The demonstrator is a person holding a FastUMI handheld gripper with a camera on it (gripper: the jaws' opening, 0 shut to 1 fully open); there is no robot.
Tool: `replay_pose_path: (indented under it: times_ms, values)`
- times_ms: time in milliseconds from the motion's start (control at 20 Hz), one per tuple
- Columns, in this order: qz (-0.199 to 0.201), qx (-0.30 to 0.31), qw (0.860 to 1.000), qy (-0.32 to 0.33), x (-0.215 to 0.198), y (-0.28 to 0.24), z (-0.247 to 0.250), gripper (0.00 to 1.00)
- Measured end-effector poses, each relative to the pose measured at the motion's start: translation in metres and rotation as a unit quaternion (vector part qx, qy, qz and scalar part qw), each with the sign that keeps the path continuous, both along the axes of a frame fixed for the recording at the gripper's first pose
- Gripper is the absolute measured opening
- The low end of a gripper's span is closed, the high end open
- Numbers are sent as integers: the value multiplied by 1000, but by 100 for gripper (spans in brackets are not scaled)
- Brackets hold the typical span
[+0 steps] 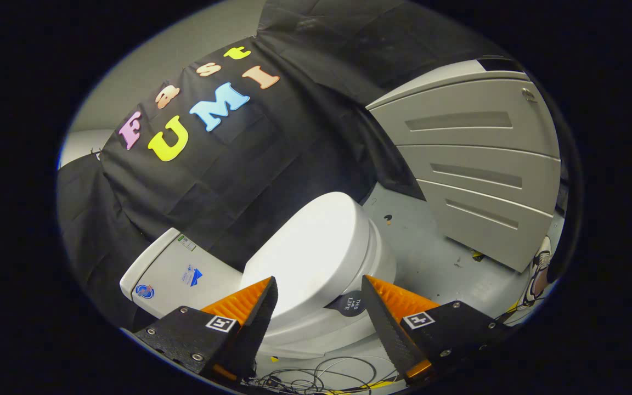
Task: Open the toilet lid.
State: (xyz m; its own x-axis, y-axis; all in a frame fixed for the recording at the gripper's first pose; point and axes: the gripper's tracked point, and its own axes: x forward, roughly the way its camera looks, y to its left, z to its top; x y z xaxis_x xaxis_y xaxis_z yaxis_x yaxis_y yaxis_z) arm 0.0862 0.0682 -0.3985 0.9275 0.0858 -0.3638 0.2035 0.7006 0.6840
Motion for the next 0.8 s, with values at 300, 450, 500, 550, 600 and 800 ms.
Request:
replay_pose_path:
  times_ms: [300,450,500,550,600,800]
  values:
    - [-47,11,999,-4,6,-11,-28,94]
    - [-34,54,998,4,10,1,-46,92]
    - [-29,63,997,11,9,7,-55,90]
    - [-25,72,997,15,12,10,-61,89]
    - [-19,84,996,18,14,13,-64,85]
    - [-19,124,992,21,17,14,-74,78]
